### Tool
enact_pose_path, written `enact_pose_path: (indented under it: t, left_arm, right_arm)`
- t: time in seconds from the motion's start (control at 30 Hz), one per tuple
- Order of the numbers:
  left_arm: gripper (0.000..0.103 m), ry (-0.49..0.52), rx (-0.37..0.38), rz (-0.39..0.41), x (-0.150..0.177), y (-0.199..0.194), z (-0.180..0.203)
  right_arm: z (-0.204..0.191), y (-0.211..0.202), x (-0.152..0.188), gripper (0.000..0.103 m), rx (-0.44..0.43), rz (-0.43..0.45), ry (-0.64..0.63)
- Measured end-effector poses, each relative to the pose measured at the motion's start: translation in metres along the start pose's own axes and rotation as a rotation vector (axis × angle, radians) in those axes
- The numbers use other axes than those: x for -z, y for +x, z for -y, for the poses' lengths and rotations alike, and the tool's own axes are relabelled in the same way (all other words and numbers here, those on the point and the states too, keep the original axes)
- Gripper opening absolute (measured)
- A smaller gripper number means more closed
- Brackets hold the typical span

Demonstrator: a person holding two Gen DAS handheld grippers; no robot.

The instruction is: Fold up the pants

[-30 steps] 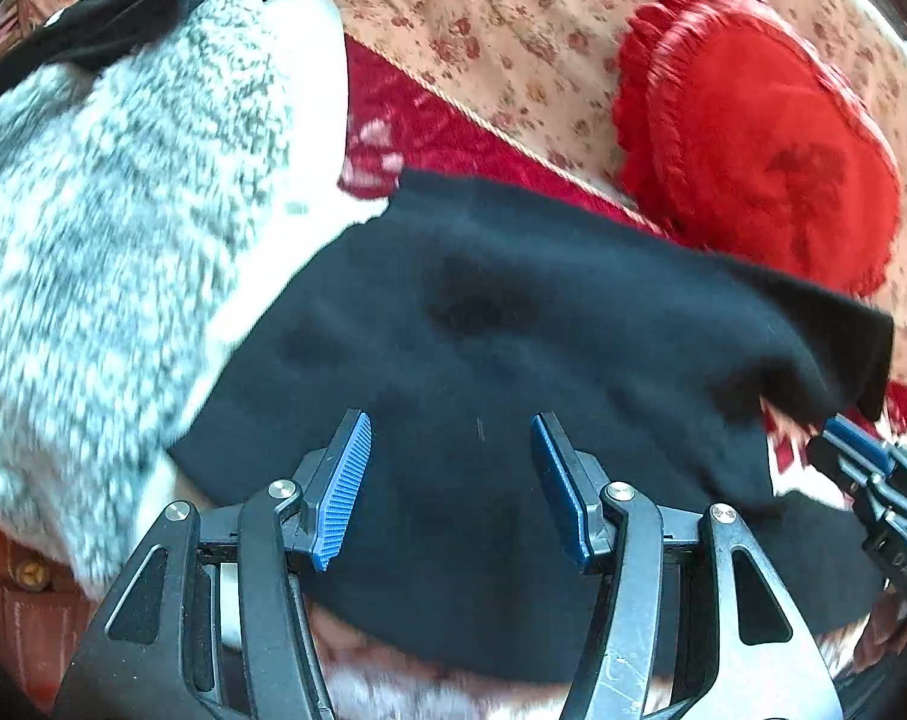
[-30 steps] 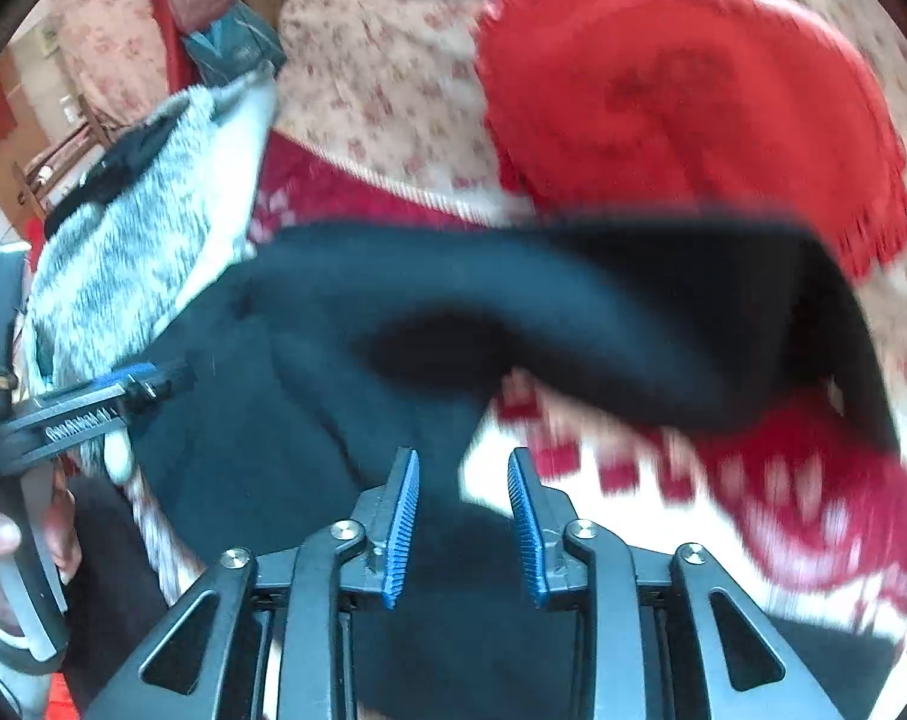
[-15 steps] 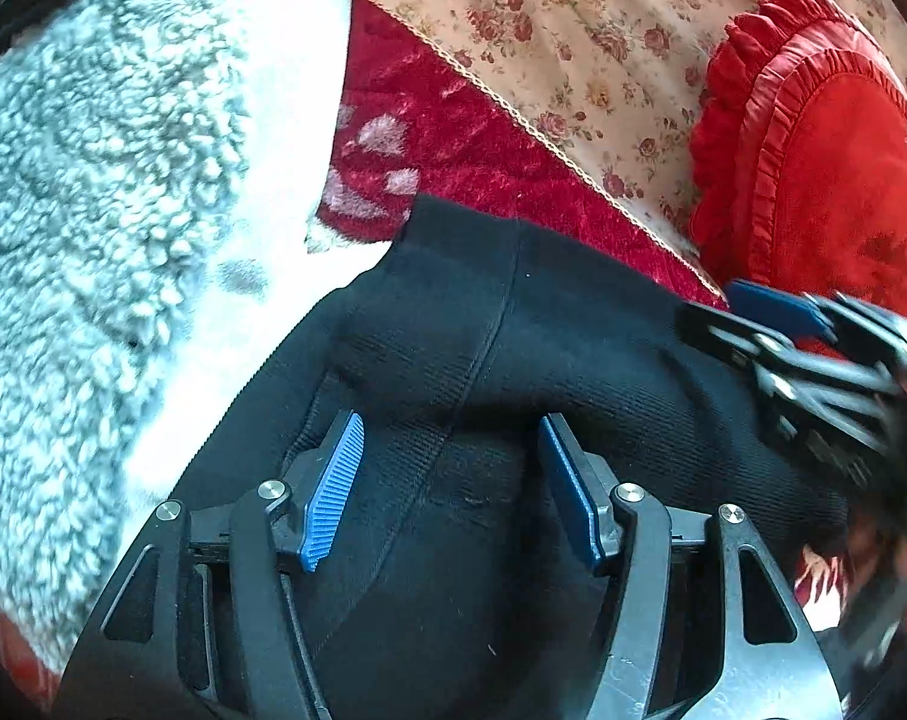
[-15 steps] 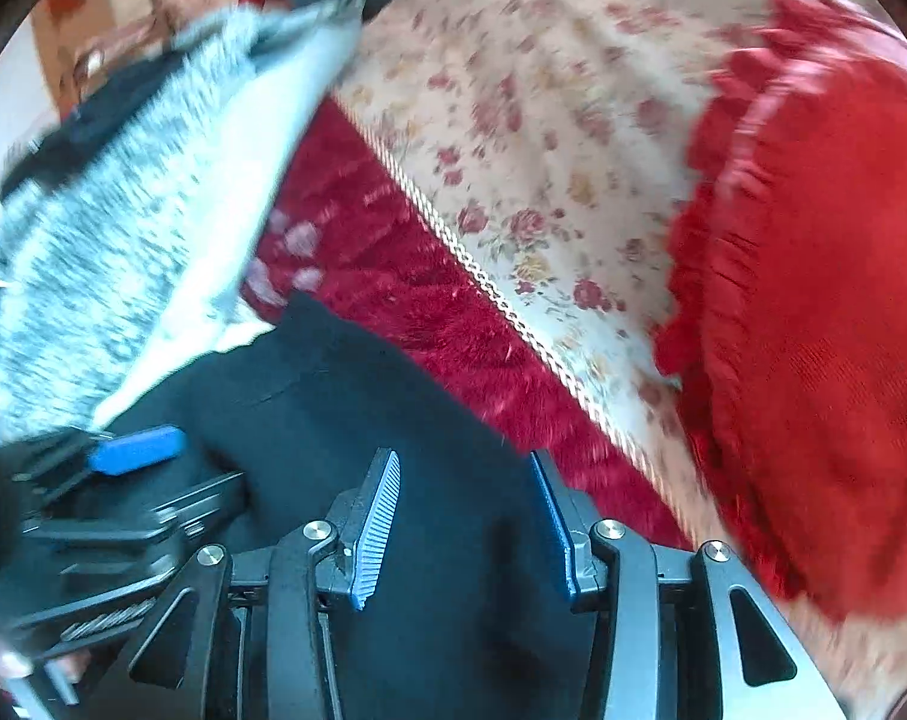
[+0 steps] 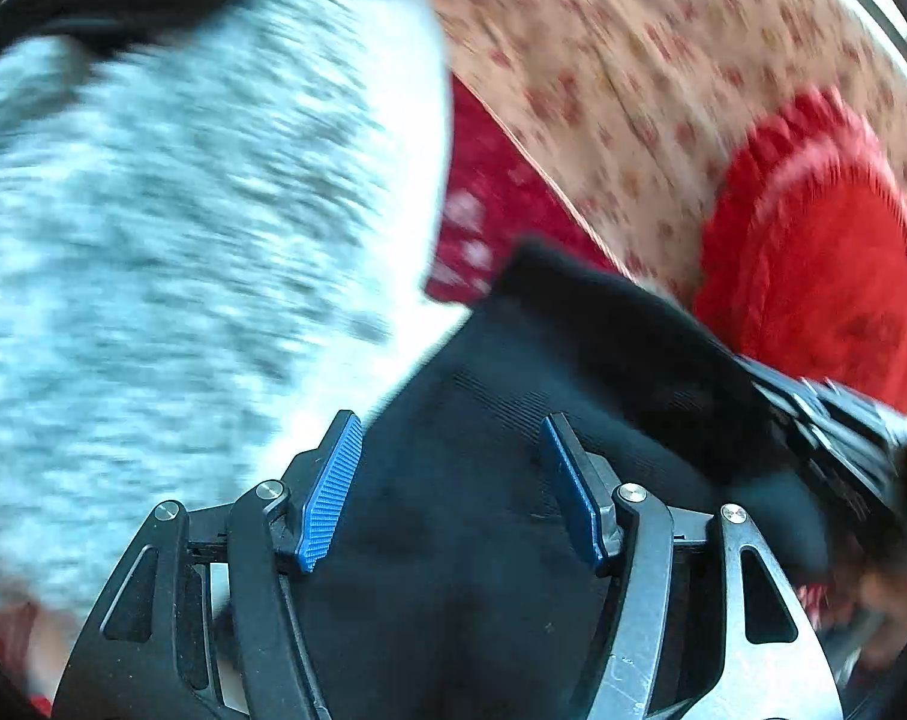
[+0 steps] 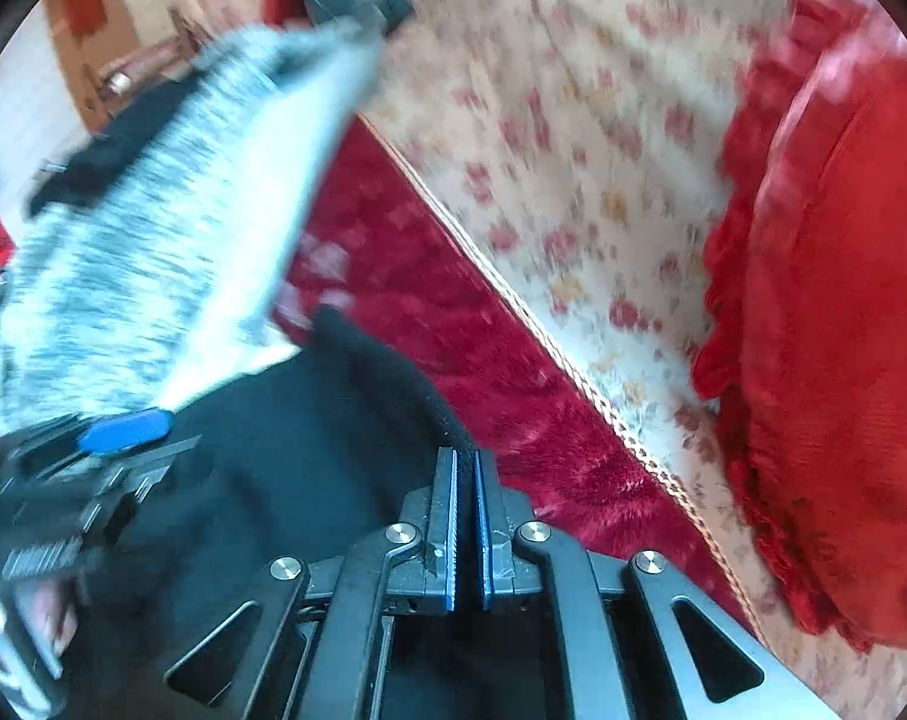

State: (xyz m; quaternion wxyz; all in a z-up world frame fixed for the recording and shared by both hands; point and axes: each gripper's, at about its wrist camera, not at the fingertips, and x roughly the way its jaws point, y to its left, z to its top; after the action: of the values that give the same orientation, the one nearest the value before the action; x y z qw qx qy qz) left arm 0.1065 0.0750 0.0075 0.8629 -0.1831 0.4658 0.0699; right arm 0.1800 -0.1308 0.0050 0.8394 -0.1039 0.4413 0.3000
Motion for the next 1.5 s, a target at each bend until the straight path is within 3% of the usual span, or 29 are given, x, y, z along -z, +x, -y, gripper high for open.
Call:
enact_pose_path:
  t: [0.1,0.27,0.43,0.6,0.73,0.93,1.07,1.1,1.33,1.43,1.5]
  left_arm:
    - [0.062,-0.025,0.006,0.059,0.005,-0.034,-0.020]
    - [0.062,-0.024,-0.043,0.093,0.019,-0.071,-0.050]
    - [0.062,-0.074,-0.064,0.136,0.030,-0.102,-0.076]
    - [0.062,-0.015,-0.043,0.100,0.046,-0.097,-0.052]
    - [0.062,0.060,-0.010,0.044,0.064,-0.085,-0.024]
    - [0.062,0.156,0.066,-0.012,0.091,-0.073,0.022]
    - [0.062,0.247,0.170,-0.052,0.106,-0.069,0.057]
    - [0.062,0.262,0.198,-0.066,0.108,-0.068,0.063]
    - [0.062,0.382,0.205,-0.090,0.124,-0.058,0.094]
    - [0.062,0.433,0.185,-0.102,0.127,-0.052,0.101]
    - [0.062,0.455,0.177,-0.111,0.129,-0.045,0.105]
  right_arm:
    - [-0.028,-0.052,0.013,0.005,-0.016,0.093,0.006]
    - [-0.089,-0.092,0.054,0.005,-0.081,0.143,0.024]
    - [-0.147,-0.063,0.103,0.005,-0.154,0.047,0.069]
    - [-0.168,-0.023,0.128,0.005,-0.077,-0.024,0.108]
    - [-0.147,-0.057,0.136,0.020,-0.138,0.006,0.182]
    - [-0.075,-0.120,0.160,0.027,0.055,0.071,0.326]
    - [-0.016,-0.143,0.166,0.035,0.139,0.109,0.504]
    - [-0.004,-0.145,0.165,0.041,0.134,0.116,0.542]
    - [0.056,-0.138,0.152,0.044,0.054,0.098,0.771]
    - [0.068,-0.124,0.144,0.046,0.075,0.032,0.811]
    - [0.080,-0.110,0.145,0.045,0.040,-0.011,0.868]
